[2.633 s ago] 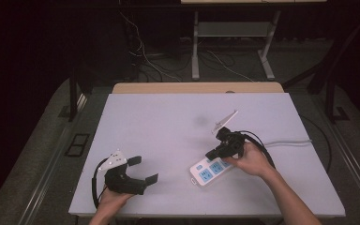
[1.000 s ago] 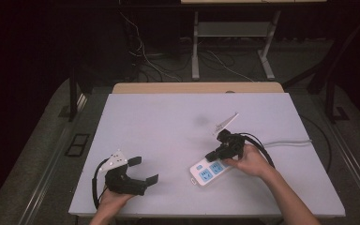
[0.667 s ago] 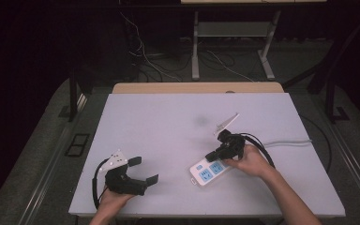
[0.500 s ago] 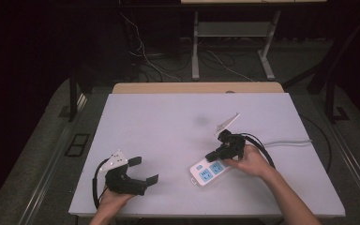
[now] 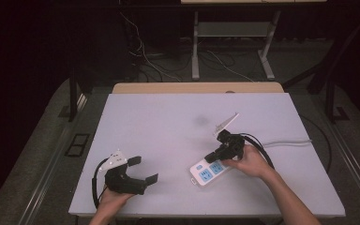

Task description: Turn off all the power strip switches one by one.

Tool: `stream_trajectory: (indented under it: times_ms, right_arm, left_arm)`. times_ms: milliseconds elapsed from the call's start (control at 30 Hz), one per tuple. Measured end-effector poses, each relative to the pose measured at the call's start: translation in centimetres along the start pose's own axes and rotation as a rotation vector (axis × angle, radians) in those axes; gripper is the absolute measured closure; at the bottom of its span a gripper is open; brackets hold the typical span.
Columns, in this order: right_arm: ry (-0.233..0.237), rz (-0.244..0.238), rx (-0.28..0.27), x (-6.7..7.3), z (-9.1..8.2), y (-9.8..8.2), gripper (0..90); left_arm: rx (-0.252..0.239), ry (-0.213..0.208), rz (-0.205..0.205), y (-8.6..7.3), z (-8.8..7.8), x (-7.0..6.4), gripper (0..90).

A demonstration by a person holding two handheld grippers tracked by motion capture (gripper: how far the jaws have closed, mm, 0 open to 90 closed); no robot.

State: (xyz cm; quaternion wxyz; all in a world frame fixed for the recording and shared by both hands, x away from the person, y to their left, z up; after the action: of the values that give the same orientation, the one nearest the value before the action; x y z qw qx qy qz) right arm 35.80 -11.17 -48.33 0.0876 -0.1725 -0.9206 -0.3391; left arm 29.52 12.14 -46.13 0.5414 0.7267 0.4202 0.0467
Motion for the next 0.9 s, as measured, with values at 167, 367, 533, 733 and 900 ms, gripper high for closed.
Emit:
stream_trajectory:
  times_ms: [167,367,533,733,900]
  right_arm:
    - [-0.019,-0.007,0.02,0.1,-0.1,-0.2,89.9]
    - [-0.022,0.001,0.019,0.3,-0.4,-0.1,89.9]
    - [-0.022,-0.017,0.01,0.9,-0.8,0.3,89.8]
    - [-0.016,-0.048,0.022,1.9,-1.0,1.2,89.8]
    - [-0.013,-0.069,0.045,2.8,-0.6,1.8,89.8]
  left_arm:
    - [0.0,-0.003,0.0,0.0,0.1,0.0,0.0]
    - [0.001,-0.003,0.001,0.0,0.1,0.0,0.0]
    - [0.001,-0.004,0.001,0.0,0.1,-0.1,0.0]
    - [0.001,-0.003,0.002,0.0,0.1,-0.1,0.0]
    - [0.001,-0.002,0.004,0.0,0.1,-0.1,0.0]
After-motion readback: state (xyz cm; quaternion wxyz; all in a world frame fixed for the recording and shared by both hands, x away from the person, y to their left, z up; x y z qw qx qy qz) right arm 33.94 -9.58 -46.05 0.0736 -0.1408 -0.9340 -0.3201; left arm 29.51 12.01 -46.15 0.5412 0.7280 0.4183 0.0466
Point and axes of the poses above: each handheld gripper's, and its own axes: z roughly forward along the jaws, y roughly out of its top, x roughly to its left, the point moved 9 cm from there along z, roughly forward along the jaws, and after that the axes turned 8 degrees about -z, right-handed, at the moved point
